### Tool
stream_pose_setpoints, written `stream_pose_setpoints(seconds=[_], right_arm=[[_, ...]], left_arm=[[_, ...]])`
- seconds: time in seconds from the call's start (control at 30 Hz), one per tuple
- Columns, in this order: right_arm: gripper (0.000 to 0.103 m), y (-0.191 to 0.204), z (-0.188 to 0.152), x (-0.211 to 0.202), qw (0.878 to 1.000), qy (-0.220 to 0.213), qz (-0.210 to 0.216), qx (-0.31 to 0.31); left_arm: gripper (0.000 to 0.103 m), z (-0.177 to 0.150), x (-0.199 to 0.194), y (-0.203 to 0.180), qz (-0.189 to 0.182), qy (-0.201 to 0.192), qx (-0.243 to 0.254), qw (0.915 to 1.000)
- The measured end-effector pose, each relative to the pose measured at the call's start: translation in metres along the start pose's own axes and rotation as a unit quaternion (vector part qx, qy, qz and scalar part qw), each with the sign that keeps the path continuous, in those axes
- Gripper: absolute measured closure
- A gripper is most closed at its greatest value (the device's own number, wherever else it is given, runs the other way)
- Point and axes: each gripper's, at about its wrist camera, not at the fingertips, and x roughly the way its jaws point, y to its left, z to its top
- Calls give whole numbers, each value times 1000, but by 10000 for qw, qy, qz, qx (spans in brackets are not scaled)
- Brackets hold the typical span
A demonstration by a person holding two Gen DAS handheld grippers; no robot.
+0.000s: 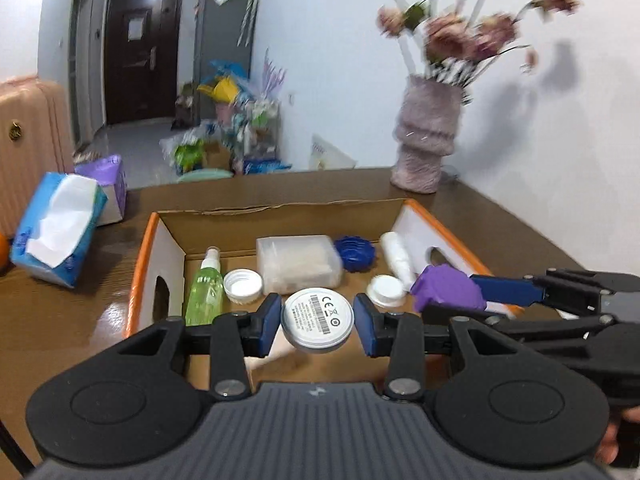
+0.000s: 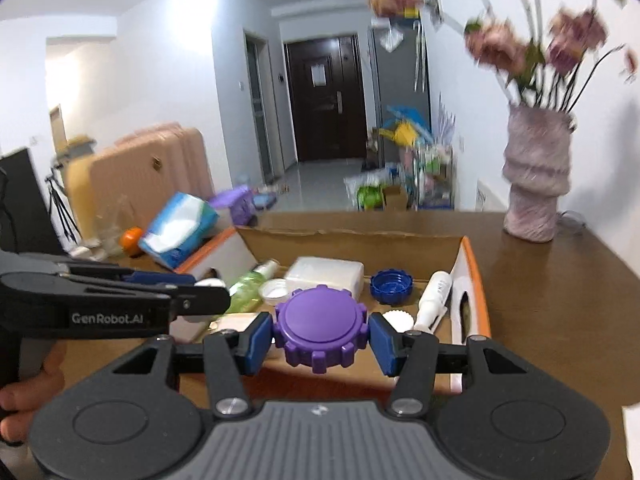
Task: Organize rigid objects
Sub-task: 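Carry the white disc and purple cap into the box and release both, then withdraw both tools from the box toward the lint brush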
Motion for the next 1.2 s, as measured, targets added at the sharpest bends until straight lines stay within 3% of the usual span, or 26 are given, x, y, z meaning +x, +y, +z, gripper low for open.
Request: stream_pose_setpoints(seconds=[0.23,0.3,0.37,0.47,0.77,0.97,1.2], right_arm=[[51,4,10,87,9958,798,-177,-403],[50,8,11,96,9951,839,-240,-469],[39,11,12,98,9956,747,-269,-505],[37,10,15,95,9960,659,-299,-531],[35,0,31,49,9954,479,-587,-584],[29,3,39,-11,9957,174,-695,-583],[25,20,28,-83,9955,-126,-726,-600]], left_arm=[[62,19,77,34,135,596,-470,9970],[60,17,87,41,162,672,-554,9961],[55,15,89,46,145,678,-517,9963],[52,17,86,49,166,629,-438,9969],[37,30,37,48,265,313,-418,9983],[22,32,-22,27,270,-112,-73,9995],[18,9,-102,7,303,-552,224,9978]])
